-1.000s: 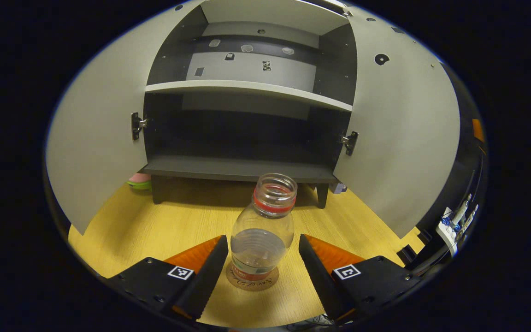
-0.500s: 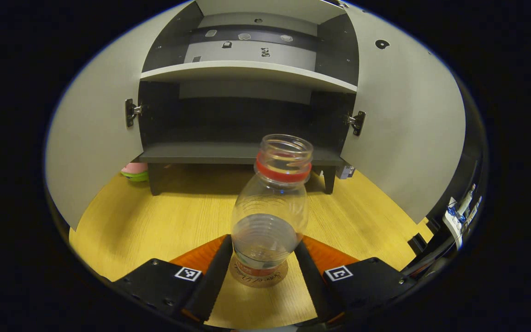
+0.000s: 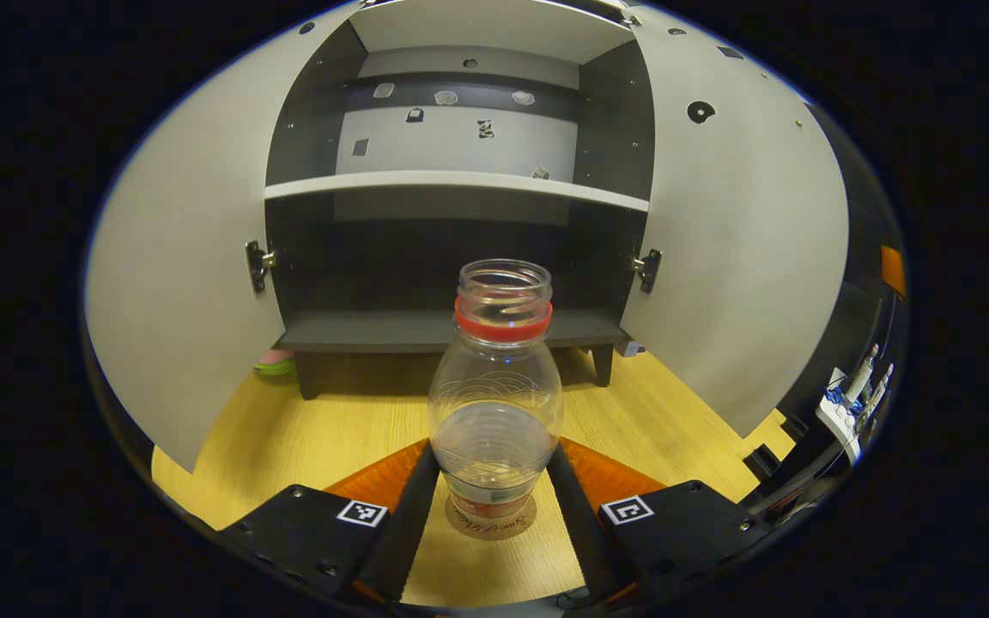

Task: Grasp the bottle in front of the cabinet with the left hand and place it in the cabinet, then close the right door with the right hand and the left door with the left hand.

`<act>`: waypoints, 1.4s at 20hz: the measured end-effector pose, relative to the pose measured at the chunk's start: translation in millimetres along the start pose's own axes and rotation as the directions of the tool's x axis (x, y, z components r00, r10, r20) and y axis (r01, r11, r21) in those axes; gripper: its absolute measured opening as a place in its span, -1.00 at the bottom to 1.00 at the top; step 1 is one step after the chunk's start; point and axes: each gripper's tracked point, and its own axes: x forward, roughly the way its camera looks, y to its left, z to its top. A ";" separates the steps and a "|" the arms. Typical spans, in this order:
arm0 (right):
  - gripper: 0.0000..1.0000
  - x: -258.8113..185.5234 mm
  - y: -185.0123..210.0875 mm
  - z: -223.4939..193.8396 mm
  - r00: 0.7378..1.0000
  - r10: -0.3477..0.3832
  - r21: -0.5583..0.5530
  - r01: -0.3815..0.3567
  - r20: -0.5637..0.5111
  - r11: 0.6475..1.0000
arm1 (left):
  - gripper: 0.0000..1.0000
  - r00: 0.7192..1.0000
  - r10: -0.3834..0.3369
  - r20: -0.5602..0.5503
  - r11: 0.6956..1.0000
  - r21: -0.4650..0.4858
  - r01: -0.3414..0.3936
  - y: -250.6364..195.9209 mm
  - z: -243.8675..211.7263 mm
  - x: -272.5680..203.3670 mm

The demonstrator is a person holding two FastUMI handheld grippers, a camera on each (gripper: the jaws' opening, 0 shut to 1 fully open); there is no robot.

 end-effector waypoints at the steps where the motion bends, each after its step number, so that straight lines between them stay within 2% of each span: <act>1: 0.94 -1.0 0.4 0.5 1.000 0.004 0.000 -0.004 0.001 1.000 | 0.53 1.000 -0.007 0.006 1.000 -0.002 0.007 0.0 13.4 -5.4; 3: 0.94 -1.4 2.3 1.1 1.000 0.012 -0.002 -0.012 0.003 1.000 | 0.53 1.000 -0.023 0.020 1.000 -0.012 0.023 0.9 42.7 -14.4; 4: 0.84 -1.8 2.9 -0.3 1.000 0.017 -0.003 -0.017 0.001 1.000 | 0.53 0.999 -0.030 0.029 0.999 -0.016 0.030 2.3 55.8 -18.3; 5: 0.84 -2.9 4.8 -0.2 1.000 0.021 -0.003 -0.021 0.000 1.000 | 0.53 0.999 -0.032 0.039 0.999 -0.013 0.032 5.3 70.4 -22.4; 6: 0.94 -1.6 7.0 -1.8 1.000 0.027 -0.001 -0.027 -0.002 1.000 | 0.53 0.998 -0.035 0.058 0.999 -0.010 0.035 8.8 86.0 -26.6; 12: 0.94 -4.2 16.1 1.9 0.998 0.055 0.008 -0.055 0.004 0.998 | 0.52 0.988 -0.088 0.130 0.996 0.026 0.086 11.8 166.7 -49.0; 15: 0.94 -3.8 15.8 4.3 0.998 0.060 0.011 -0.060 0.012 0.998 | 0.52 0.982 -0.096 0.160 0.994 0.065 0.087 17.2 204.0 -52.6; 16: 1.00 -3.8 15.8 4.6 0.998 0.060 0.013 -0.060 0.012 0.998 | 0.52 0.981 -0.098 0.167 0.993 0.075 0.086 18.1 215.4 -53.0; 17: 0.94 -4.0 14.1 5.3 0.998 0.059 0.013 -0.060 0.013 0.998 | 0.52 0.980 -0.103 0.173 0.993 0.081 0.090 18.5 226.8 -53.5; 28: 0.95 -7.0 -3.9 8.7 1.000 0.020 0.006 -0.020 0.023 1.000 | 0.52 0.976 -0.123 0.180 0.988 0.116 0.104 33.2 319.1 -9.8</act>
